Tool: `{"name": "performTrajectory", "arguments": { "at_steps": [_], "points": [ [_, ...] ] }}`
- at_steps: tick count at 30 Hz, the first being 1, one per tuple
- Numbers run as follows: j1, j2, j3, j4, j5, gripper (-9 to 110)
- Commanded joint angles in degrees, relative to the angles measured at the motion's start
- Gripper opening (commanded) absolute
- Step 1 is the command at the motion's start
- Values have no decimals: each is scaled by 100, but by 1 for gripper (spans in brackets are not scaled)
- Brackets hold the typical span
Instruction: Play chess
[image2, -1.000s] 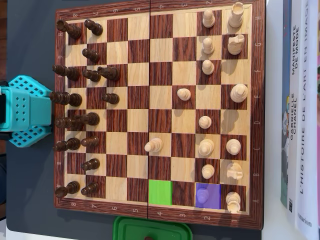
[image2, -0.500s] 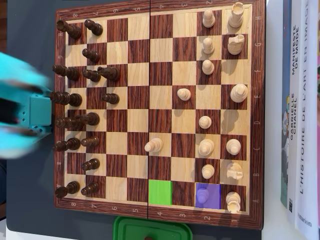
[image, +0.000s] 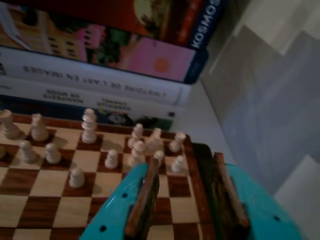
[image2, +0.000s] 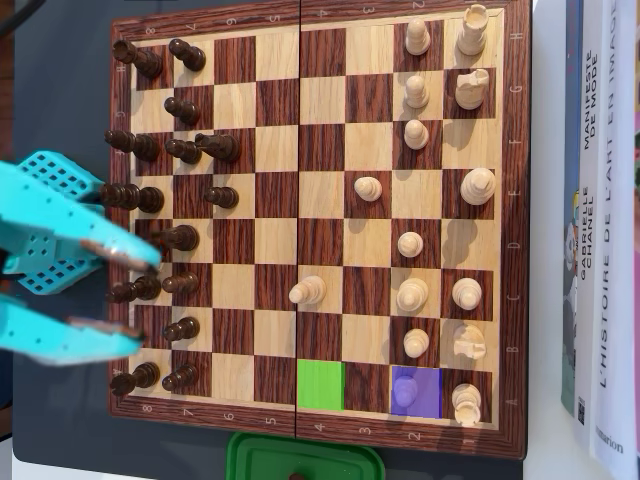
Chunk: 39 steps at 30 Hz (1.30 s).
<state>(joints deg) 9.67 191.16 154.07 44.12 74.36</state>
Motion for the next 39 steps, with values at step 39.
{"name": "performTrajectory", "arguments": {
  "at_steps": [39],
  "points": [
    [1055, -7198, -4465, 1512, -993, 16]
  ]
}}
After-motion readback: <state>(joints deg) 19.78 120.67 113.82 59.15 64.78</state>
